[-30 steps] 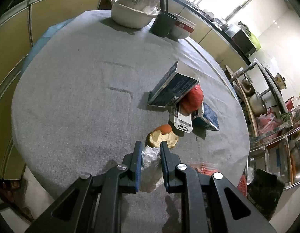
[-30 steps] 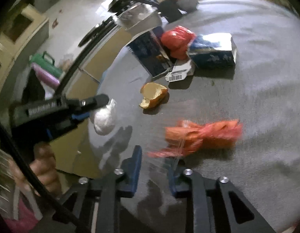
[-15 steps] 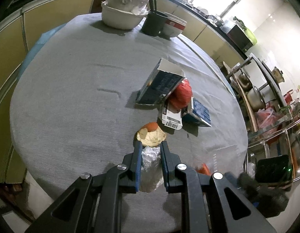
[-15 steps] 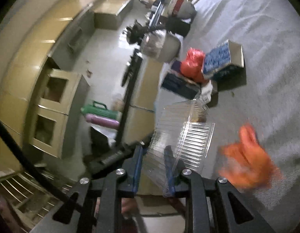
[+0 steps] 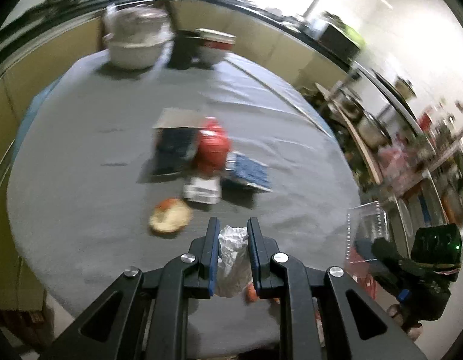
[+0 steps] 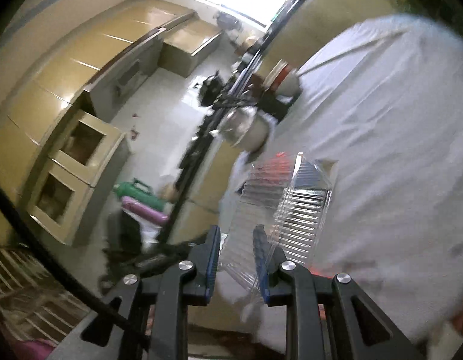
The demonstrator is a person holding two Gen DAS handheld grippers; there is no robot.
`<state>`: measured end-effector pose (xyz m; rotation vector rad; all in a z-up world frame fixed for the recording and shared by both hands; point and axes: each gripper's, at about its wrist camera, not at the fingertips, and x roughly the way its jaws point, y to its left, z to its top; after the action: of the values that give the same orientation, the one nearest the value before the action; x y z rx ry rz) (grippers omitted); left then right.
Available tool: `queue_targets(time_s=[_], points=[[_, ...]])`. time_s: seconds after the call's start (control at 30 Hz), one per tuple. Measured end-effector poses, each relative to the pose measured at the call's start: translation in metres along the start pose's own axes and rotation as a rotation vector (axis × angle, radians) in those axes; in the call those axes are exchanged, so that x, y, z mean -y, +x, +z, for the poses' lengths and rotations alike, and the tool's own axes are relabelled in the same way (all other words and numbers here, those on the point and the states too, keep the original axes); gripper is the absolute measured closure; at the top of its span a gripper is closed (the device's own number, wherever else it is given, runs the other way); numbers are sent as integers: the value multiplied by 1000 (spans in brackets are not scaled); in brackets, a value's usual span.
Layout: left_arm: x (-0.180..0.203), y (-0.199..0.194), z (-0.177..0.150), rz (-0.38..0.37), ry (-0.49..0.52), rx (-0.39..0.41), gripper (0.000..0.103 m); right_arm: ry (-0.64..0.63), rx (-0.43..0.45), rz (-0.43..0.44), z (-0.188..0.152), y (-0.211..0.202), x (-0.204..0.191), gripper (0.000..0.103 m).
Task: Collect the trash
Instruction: 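Drop the tissue and clear container into the red basket with both tools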
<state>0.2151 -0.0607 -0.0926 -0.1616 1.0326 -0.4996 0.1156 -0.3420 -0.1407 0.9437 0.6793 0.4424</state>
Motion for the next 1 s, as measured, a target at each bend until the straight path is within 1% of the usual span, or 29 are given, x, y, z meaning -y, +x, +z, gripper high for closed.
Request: queue_targets(time_s=[0.03, 0.17, 0.23, 0.33, 0.4, 0.47, 0.6, 0.67, 0.73, 0.8, 0.87, 0.9, 0.93, 0.97, 1.0], points=[[9, 2, 0, -6, 20, -5, 84, -10, 11, -28, -1, -10, 2, 79], [69, 16, -5, -51, 148, -43, 84, -32, 65, -167, -8, -61, 15, 79], [102, 27, -10, -80, 214, -72, 84, -29, 91, -221, -12, -88, 24, 79], [141, 41, -22, -111, 297, -102, 84, 2, 139, -332, -22, -138, 46, 79], [175, 55, -33, -145, 365, -139, 84, 23, 161, -409, -29, -164, 59, 79], [204, 68, -46, -171, 423, -176, 84, 50, 178, -512, -37, -193, 76, 79], [255, 96, -74, -213, 521, -251, 84, 93, 147, -707, -54, -232, 106, 76], [276, 109, -88, -227, 560, -286, 83, 104, 115, -779, -60, -246, 117, 76], [293, 121, -99, -231, 591, -319, 83, 116, 88, -837, -64, -254, 127, 76], [306, 131, -112, -232, 622, -342, 82, 138, 75, -870, -67, -264, 137, 76], [317, 140, -121, -221, 654, -368, 72, 169, 65, -879, -70, -269, 144, 64], [319, 143, -123, -212, 662, -374, 62, 181, 69, -876, -70, -273, 147, 60], [320, 142, -124, -208, 666, -368, 60, 184, 77, -875, -71, -275, 148, 43], [320, 141, -124, -206, 670, -357, 60, 184, 101, -877, -71, -282, 148, 39], [319, 140, -122, -203, 672, -353, 57, 179, 127, -877, -70, -283, 143, 39]])
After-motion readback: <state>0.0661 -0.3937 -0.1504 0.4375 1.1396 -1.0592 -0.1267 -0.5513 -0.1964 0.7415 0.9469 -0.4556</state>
